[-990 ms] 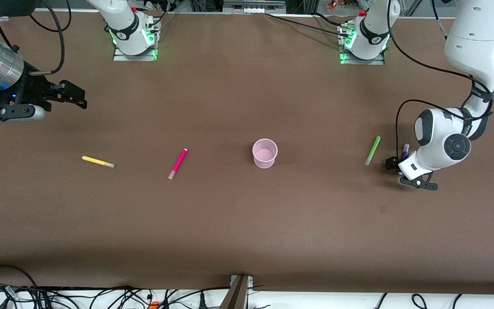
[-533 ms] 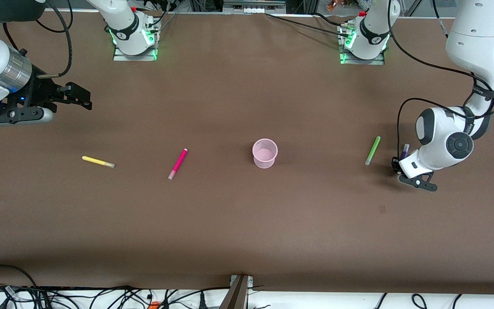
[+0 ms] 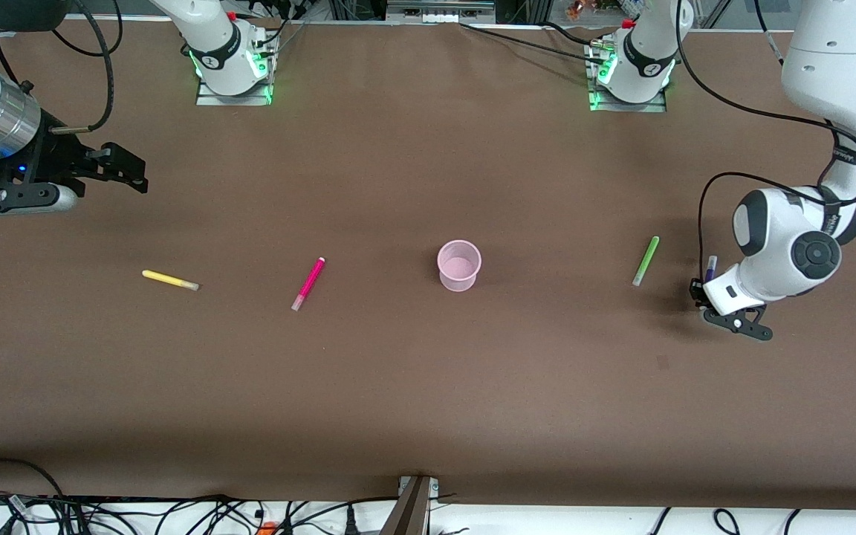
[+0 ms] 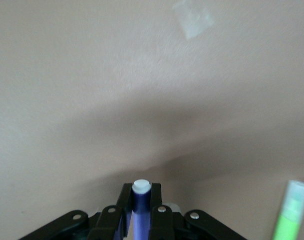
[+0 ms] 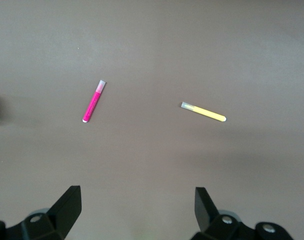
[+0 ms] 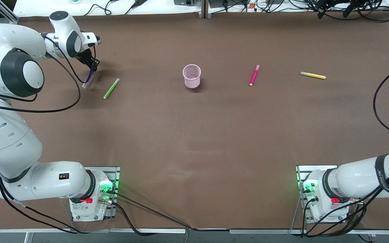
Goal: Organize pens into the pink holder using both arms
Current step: 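Close the left gripper on the purple marker and lift it, then carry the purple marker to the cup while the right gripper reaches the highlighter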
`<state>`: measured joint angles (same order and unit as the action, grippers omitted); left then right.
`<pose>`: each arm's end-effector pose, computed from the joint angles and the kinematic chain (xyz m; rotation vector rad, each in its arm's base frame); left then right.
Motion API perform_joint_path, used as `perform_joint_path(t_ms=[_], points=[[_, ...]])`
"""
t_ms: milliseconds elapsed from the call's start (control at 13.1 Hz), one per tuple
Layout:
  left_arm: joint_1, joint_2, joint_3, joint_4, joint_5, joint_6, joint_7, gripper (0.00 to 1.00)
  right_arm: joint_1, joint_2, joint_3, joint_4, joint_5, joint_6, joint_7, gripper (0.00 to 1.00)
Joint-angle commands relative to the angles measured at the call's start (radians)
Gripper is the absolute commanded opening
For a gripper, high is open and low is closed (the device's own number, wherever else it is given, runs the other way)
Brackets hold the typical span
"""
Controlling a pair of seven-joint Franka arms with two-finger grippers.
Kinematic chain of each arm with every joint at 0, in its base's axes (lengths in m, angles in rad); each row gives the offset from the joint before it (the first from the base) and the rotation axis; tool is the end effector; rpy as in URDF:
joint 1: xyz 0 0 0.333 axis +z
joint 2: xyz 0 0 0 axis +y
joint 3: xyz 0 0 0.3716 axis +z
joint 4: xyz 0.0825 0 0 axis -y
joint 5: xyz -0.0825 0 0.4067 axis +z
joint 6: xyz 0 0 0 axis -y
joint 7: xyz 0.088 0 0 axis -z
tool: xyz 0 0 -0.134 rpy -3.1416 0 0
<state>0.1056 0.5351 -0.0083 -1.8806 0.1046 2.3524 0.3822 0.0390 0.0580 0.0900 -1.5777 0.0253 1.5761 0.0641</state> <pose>0.6681 0.0690 0.2220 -3.0387 0.5528 0.1195 0.5897 0.0783 0.6163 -3.1139 -0.0997 0.0967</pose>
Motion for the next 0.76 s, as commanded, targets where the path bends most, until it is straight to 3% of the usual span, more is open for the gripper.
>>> perform_joint_path(t_ms=[0, 152, 381, 533, 686], points=[[-0.004, -0.021, -0.073, 0.147, -0.002, -0.221, 0.017, 0.0, 0.007, 0.009, 0.013, 0.008, -0.011, -0.028, -0.01, 1.0], [0.003, -0.018, -0.163, 0.205, -0.046, -0.265, 0.033, 0.0, 0.012, 0.046, 0.011, 0.008, -0.008, -0.05, -0.004, 1.0], [-0.014, -0.004, -0.241, 0.244, -0.271, -0.262, 0.038, 0.0, 0.033, 0.112, 0.011, 0.002, -0.002, -0.035, 0.049, 1.0], [-0.021, 0.022, -0.324, 0.288, -0.406, -0.257, 0.038, 0.0, 0.074, 0.172, 0.011, 0.001, 0.004, 0.02, 0.158, 0.99], [-0.046, 0.048, -0.398, 0.343, -0.463, -0.205, 0.038, 0.0, 0.132, 0.235, 0.011, 0.001, 0.005, 0.08, 0.299, 0.99]])
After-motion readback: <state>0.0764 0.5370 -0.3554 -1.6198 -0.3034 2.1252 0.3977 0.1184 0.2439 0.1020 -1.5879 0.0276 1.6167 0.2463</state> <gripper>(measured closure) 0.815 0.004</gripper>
